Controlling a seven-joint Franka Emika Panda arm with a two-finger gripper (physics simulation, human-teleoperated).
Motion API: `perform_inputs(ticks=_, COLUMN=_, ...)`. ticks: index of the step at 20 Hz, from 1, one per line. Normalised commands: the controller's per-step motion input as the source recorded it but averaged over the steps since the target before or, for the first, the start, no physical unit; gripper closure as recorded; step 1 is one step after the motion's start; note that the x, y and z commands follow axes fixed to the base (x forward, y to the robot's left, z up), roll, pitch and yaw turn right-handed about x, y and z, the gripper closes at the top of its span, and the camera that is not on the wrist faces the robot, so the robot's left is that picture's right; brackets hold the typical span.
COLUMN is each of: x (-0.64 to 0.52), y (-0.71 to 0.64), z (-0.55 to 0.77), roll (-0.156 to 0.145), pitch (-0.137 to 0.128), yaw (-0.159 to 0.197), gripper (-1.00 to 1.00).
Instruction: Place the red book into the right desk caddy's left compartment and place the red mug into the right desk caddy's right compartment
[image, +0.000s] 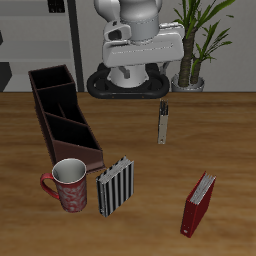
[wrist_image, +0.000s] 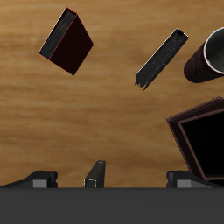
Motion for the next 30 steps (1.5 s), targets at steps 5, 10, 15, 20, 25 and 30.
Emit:
perform_inputs(ticks=5, x=0.32, y=0.16, z=0.10, roll=-0.019, pitch=-0.011, yaw=-0.001, gripper=-1.00)
perform_inputs(ticks=10, x=0.46, y=0.25, z=0.06, roll=-0.038, pitch=-0.025, yaw=0.024, gripper=-1.00)
perform_inputs(ticks=15, x=0.33, y=0.19, z=-0.05, roll=-0.006, pitch=0.009, yaw=-0.005, gripper=-1.00)
perform_inputs(ticks=20, x=0.44, y=0.25, z=-0.05, roll=-0.001, pitch=-0.026, yaw=0.025, gripper=-1.00)
perform_inputs(ticks=25, x=0.44, y=0.12, z=-0.15, roll=-0.009, pitch=-0.004, yaw=0.003, gripper=-1.00)
perform_inputs(ticks=30, x=0.28, y=0.11, z=-0.11, roll=0.012, pitch=-0.001, yaw=-0.020, gripper=-1.00)
